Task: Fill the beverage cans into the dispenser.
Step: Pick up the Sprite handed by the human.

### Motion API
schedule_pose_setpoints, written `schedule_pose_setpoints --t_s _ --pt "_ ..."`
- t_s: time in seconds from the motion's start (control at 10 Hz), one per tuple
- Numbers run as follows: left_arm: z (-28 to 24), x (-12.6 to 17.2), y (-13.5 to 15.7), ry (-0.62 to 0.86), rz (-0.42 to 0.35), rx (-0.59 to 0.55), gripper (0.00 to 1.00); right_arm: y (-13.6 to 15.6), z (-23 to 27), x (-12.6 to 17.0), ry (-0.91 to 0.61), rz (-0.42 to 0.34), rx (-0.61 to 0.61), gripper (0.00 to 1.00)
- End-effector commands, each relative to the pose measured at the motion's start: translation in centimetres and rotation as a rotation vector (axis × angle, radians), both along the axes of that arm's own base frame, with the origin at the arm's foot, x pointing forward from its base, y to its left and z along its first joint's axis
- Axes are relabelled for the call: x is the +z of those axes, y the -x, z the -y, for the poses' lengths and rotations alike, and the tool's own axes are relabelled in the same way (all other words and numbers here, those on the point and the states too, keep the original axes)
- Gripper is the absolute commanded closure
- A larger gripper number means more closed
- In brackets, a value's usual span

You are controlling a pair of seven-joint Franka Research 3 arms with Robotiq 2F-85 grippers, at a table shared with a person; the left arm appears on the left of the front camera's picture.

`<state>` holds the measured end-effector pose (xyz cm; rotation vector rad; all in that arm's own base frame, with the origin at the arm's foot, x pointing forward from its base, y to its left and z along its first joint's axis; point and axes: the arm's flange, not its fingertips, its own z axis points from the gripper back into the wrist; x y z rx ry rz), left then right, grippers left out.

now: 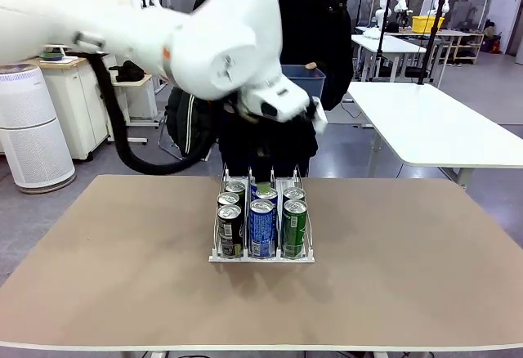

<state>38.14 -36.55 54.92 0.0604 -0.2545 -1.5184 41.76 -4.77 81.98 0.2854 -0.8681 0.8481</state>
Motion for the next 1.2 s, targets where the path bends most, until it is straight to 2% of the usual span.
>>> schedule_pose_setpoints --t_s 0.0,0.4,0.6,0.7,0.8,0.9,1.0,1.1 --pt "-7.2 6.2 2.2 0.087 0.036 0.036 0.00 0.0 -0.1 -0.1 -0.001 0.002 -0.003 0.00" --pt "-16.9 18.7 5.2 0.221 0.097 0.104 0.00 0.0 -0.1 -0.1 -0.001 0.002 -0.003 0.00" --pt "-19.7 22.7 6.4 0.283 0.157 0.188 0.00 0.0 -0.1 -0.1 -0.001 0.002 -0.003 0.00" --pt "-21.1 24.2 6.5 0.282 0.236 0.280 0.00 0.0 -0.1 -0.1 -0.001 0.002 -0.003 0.00" --pt "-22.8 25.2 6.5 0.303 0.330 0.322 0.00 0.0 -0.1 -0.1 -0.001 0.002 -0.003 0.00" --pt "-23.9 25.2 6.2 0.354 0.316 0.351 0.00 0.0 -0.1 -0.1 -0.001 0.002 -0.003 0.00" --pt "-25.9 24.8 6.0 0.487 0.292 0.386 0.00 0.0 -0.1 -0.1 -0.001 0.002 -0.003 0.00" --pt "-27.2 24.8 6.2 0.569 0.299 0.414 0.00 0.0 -0.1 -0.1 -0.001 0.002 -0.003 0.00"
